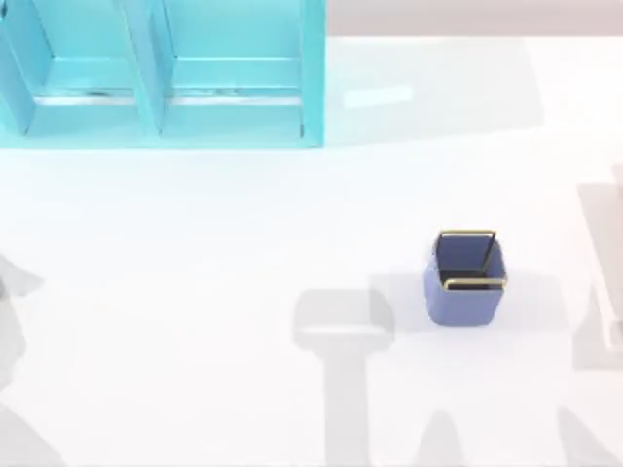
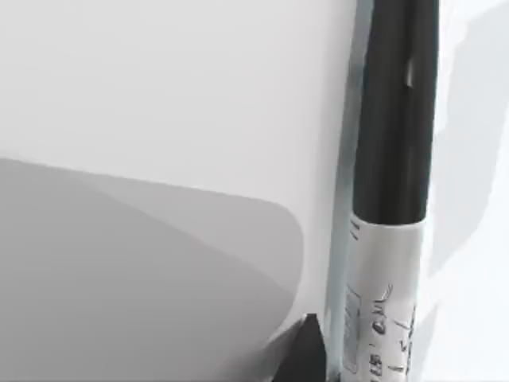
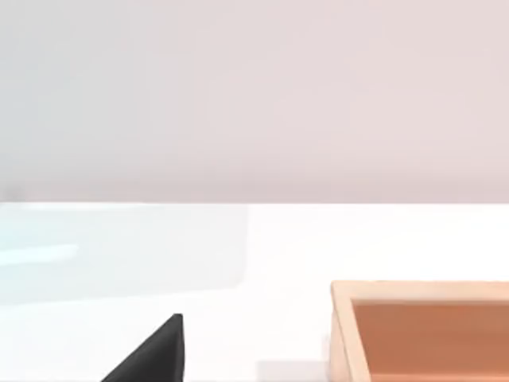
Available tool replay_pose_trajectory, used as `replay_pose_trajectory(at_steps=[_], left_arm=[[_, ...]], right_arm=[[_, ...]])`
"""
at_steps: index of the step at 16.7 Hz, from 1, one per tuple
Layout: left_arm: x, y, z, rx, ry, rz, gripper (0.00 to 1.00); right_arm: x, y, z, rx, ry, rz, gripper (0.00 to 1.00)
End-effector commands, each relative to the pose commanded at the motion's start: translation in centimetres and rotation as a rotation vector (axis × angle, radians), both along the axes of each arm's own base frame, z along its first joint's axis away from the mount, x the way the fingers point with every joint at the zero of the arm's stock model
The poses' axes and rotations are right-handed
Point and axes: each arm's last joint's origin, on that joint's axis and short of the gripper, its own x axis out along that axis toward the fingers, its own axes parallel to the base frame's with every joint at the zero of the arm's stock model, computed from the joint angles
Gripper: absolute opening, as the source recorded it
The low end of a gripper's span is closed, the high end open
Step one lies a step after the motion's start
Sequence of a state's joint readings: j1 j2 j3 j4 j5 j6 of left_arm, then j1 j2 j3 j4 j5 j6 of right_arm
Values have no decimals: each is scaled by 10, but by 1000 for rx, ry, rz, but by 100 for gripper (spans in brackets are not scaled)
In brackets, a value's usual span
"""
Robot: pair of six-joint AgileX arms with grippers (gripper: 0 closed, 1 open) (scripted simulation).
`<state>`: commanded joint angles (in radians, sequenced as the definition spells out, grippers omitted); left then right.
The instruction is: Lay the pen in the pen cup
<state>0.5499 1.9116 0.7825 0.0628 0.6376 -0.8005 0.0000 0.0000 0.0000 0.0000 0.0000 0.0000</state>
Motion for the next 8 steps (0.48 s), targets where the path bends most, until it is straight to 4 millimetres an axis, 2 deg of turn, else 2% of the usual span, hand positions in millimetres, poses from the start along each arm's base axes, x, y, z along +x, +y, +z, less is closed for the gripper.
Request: replay_pose_trajectory(at_steps=[3,8], left_arm=[[13,-11,-17,-2,4,-1,100],[15,-13,-20,-2,5,-1,100]], right_arm=[[0,0,0,0,0,0,100],[0,0,0,0,0,0,100]])
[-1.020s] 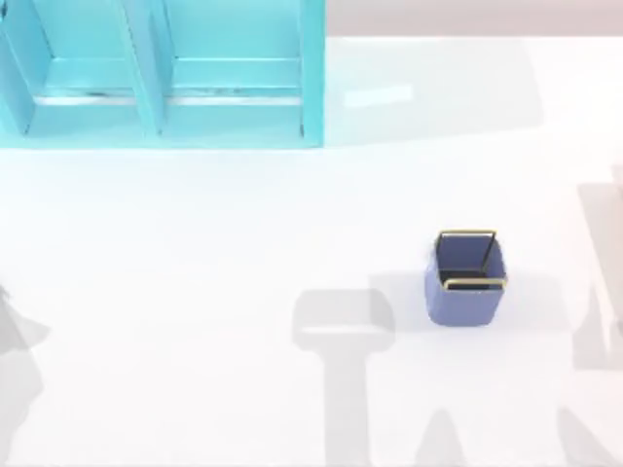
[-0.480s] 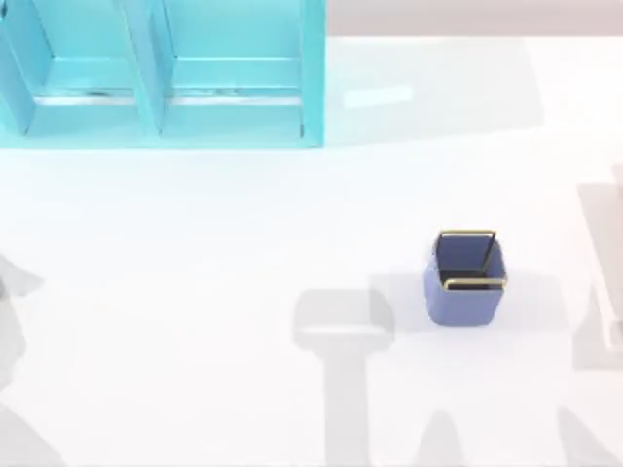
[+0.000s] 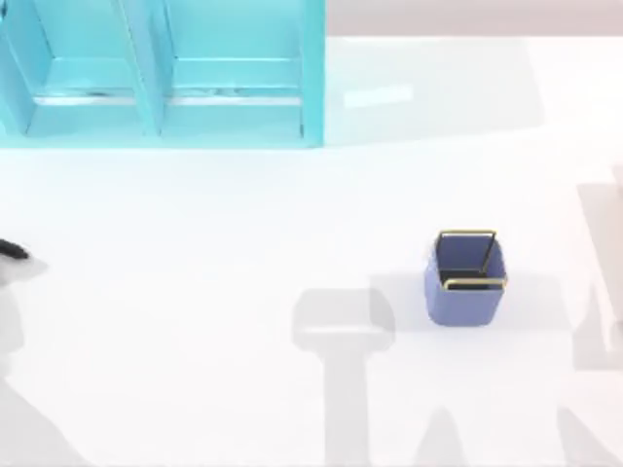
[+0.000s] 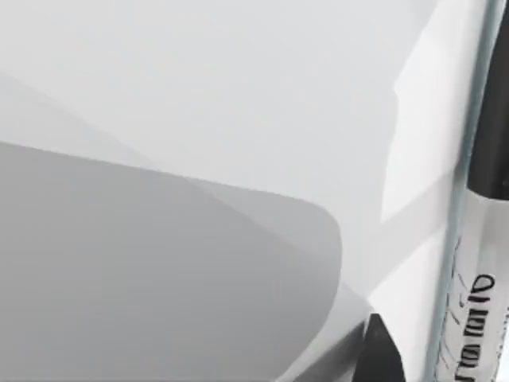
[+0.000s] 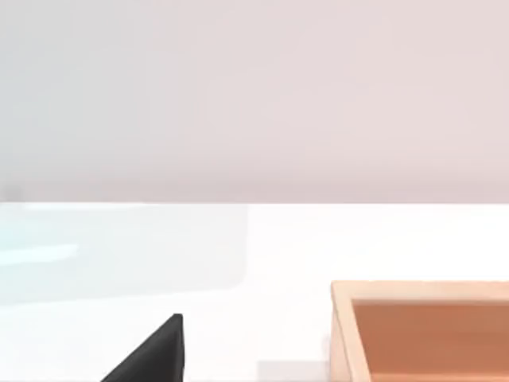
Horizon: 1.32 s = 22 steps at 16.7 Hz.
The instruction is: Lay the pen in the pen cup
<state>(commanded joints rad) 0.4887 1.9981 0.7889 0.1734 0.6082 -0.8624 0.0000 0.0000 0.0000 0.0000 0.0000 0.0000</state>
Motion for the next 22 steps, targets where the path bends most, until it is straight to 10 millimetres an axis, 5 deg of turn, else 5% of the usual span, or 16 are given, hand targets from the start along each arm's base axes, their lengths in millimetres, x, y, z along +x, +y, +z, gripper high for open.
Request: replay_pose_trajectory(at_steps=[13,21,22], left_arm=[[0,0,0,0,0,0,2],[0,0,0,0,0,0,0],[2,9,21,39,-15,16,0]], right_arm=[[0,0,0,0,0,0,100],[0,0,0,0,0,0,100],[0,0,0,0,0,0,100]])
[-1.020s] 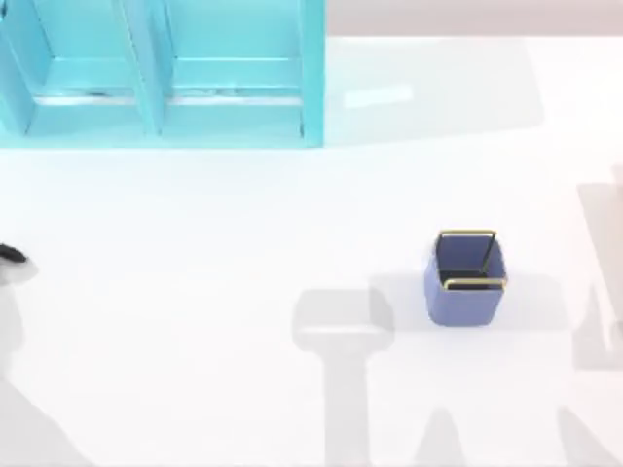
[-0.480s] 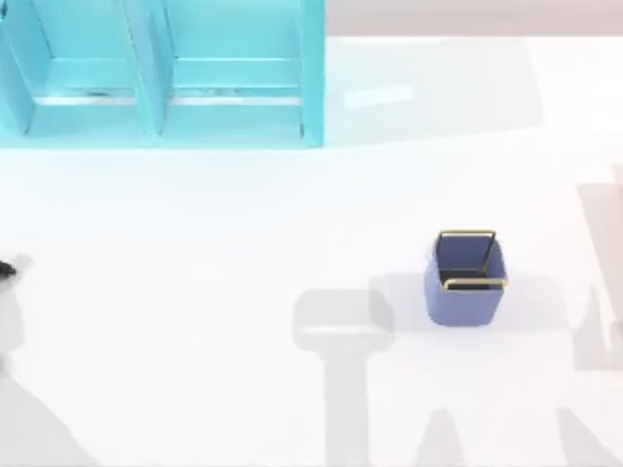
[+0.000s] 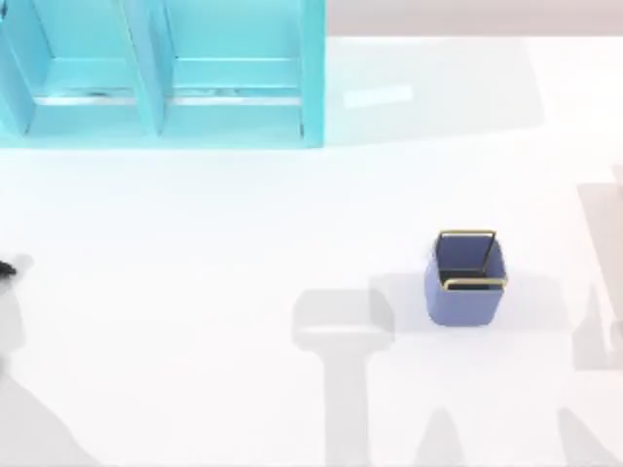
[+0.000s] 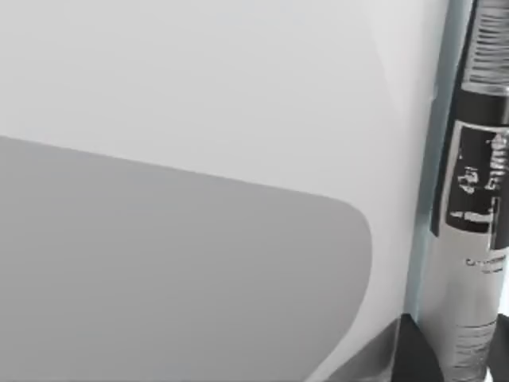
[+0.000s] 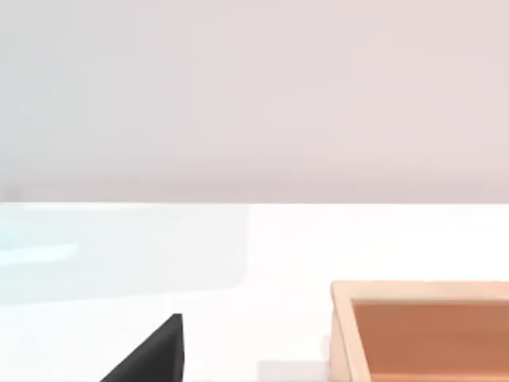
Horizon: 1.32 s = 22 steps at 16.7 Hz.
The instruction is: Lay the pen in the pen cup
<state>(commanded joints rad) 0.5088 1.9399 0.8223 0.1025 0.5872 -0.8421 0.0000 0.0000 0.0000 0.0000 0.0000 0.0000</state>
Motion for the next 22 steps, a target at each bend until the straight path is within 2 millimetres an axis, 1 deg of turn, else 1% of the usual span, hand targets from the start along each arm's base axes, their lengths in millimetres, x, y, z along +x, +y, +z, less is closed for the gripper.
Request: replay_pose_trajectory(at_steps=[2,3,6,8,9,12,15,17,19,22], left_arm=[[-2,4,3,2,1,12,0],[-7,10,8,7,-2,25,0],[-28,29,38,30,-28,56,0],[-43,32,57,34,-25,44,0],[-51,30,64,23,-10,27,0],[-76,15,90,-34,47,-38,0],[-109,5,124,-30,39,-52,0],[-131,3,140,-13,16,-32,0],[-146,3,148,-4,3,-8,0],[-150,3,150,0,0,0,0]], right_arm=[[0,0,0,0,0,0,100],[0,0,0,0,0,0,100],[0,0,0,0,0,0,100],[0,0,0,0,0,0,100],[0,0,0,0,0,0,100],[0,0,0,0,0,0,100],[0,0,0,0,0,0,100],[0,0,0,0,0,0,100],[0,0,0,0,0,0,100],[0,0,0,0,0,0,100]])
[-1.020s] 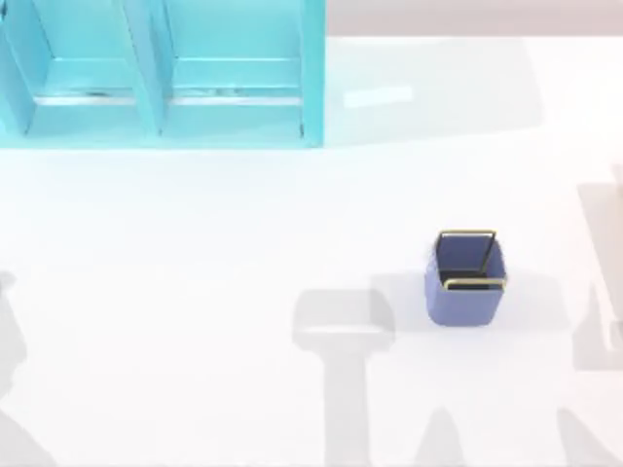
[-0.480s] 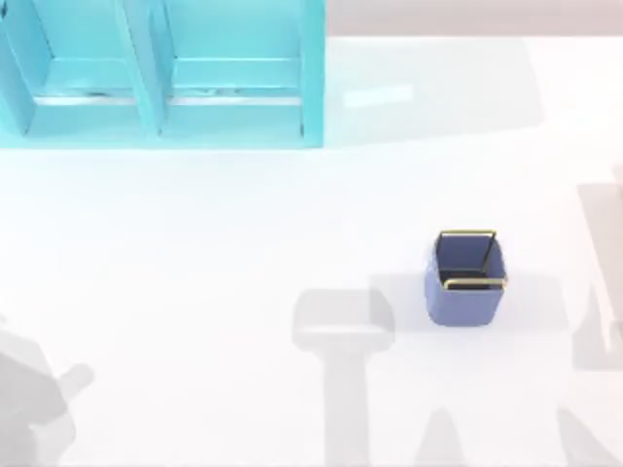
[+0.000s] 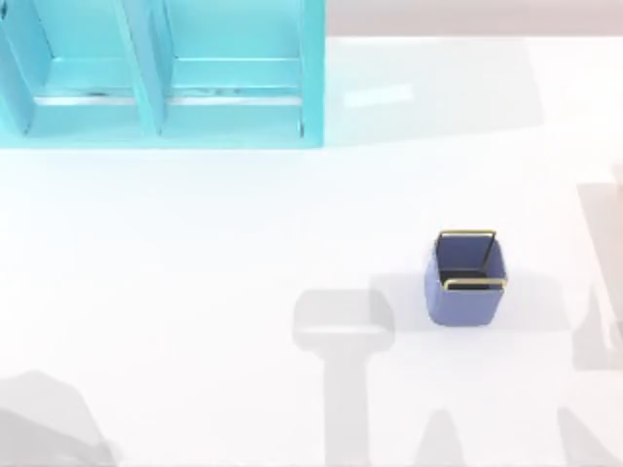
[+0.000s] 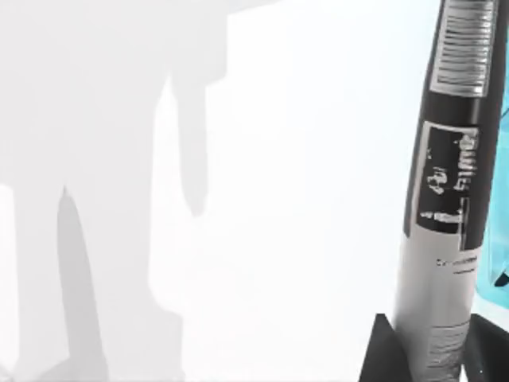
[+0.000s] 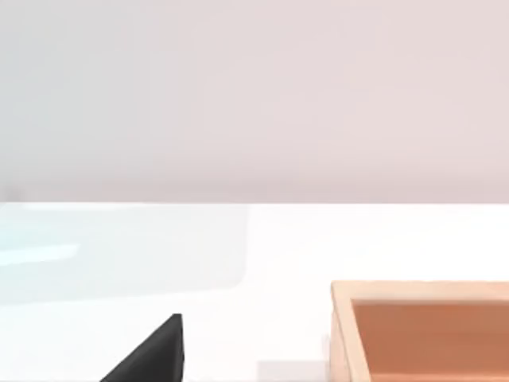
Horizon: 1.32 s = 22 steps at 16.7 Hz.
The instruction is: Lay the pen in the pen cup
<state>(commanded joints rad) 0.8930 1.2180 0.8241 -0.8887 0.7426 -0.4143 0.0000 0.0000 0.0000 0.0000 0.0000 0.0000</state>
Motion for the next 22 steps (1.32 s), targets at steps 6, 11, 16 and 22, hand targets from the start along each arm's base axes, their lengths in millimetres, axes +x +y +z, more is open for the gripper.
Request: replay_pose_trajectory(at_steps=[6,11,16,22], left_arm=[[13,-1,-3,46,31,-44,0],[75,-20,-17,280,137,-253,0],[165,-99,-44,687,209,-554,0],[225,-292,-77,1300,47,-759,0]], right_arm=[[0,0,0,0,0,0,100],[0,0,0,0,0,0,100],[0,0,0,0,0,0,100],[0,0,0,0,0,0,100]])
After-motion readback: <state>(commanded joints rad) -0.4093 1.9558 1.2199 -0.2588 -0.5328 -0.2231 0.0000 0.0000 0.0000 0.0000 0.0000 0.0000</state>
